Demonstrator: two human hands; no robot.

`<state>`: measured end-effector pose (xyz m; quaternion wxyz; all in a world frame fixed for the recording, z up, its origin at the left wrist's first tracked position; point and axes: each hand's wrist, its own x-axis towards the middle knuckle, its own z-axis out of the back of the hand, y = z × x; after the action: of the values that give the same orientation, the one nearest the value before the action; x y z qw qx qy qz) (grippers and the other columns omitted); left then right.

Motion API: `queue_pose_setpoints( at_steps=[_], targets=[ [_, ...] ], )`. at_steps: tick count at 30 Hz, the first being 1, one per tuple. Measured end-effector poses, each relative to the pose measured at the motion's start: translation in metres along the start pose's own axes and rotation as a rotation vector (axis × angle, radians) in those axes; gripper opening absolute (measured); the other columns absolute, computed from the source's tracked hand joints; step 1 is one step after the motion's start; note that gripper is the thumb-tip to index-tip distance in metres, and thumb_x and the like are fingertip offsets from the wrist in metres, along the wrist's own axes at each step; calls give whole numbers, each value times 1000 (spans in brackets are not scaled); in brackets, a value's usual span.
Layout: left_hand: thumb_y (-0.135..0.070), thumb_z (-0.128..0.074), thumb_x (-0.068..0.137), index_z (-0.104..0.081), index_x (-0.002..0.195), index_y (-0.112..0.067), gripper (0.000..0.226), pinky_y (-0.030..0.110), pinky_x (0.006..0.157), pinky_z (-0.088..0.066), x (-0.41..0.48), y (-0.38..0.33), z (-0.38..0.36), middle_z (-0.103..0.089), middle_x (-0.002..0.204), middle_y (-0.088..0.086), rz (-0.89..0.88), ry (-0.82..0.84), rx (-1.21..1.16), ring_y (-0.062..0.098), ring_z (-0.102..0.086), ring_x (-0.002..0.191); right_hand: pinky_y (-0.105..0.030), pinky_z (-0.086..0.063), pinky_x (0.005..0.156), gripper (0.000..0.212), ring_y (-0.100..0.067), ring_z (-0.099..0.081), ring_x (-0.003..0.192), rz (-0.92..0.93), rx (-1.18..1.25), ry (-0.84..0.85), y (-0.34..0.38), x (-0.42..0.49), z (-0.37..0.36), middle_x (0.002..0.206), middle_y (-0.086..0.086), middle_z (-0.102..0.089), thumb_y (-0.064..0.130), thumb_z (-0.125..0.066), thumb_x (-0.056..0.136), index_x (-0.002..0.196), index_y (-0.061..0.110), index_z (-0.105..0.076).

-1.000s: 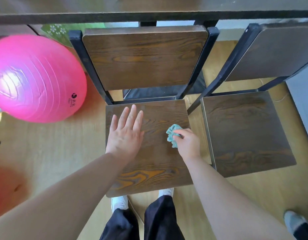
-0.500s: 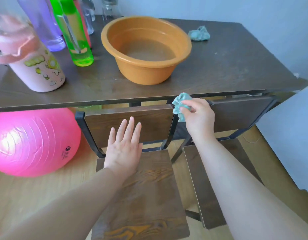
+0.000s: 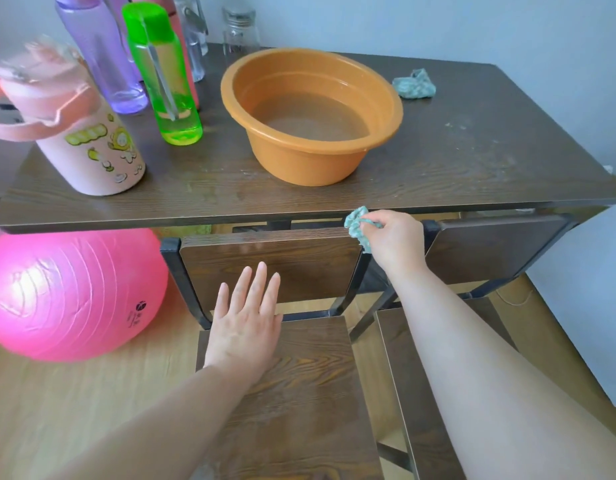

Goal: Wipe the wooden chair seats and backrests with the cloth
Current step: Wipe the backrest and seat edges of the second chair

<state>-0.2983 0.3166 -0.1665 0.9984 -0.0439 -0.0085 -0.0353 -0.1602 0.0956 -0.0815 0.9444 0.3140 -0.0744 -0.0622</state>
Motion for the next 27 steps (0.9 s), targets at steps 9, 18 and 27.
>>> queue_pose_setpoints(
  at_steps=[9, 18, 27],
  targets=[
    [-37, -46, 98, -22, 157, -17, 66, 55, 120, -20, -14, 43, 5, -18, 164, 7, 51, 14, -20, 29, -13, 152, -4, -39, 64, 23, -4, -59, 92, 85, 19, 88, 47, -25, -30, 114, 3, -71, 26, -64, 92, 113, 23, -73],
    [-39, -35, 102, -12, 159, -20, 64, 55, 122, -12, -37, 94, 9, -8, 166, 7, 98, 47, -11, 29, -2, 153, -4, -39, 65, 31, -13, -66, 104, 168, 48, 173, 136, -64, -95, 119, -1, -69, 30, -67, 91, 120, 19, -69],
    [-41, -21, 104, 8, 157, -20, 64, 55, 121, 1, -58, 143, 6, 11, 166, 6, 141, 70, 1, 29, 13, 152, -7, -41, 64, 27, -13, -67, 100, 275, 32, 210, 198, -92, -140, 114, -1, -71, 31, -68, 91, 115, 20, -72]
  ],
)
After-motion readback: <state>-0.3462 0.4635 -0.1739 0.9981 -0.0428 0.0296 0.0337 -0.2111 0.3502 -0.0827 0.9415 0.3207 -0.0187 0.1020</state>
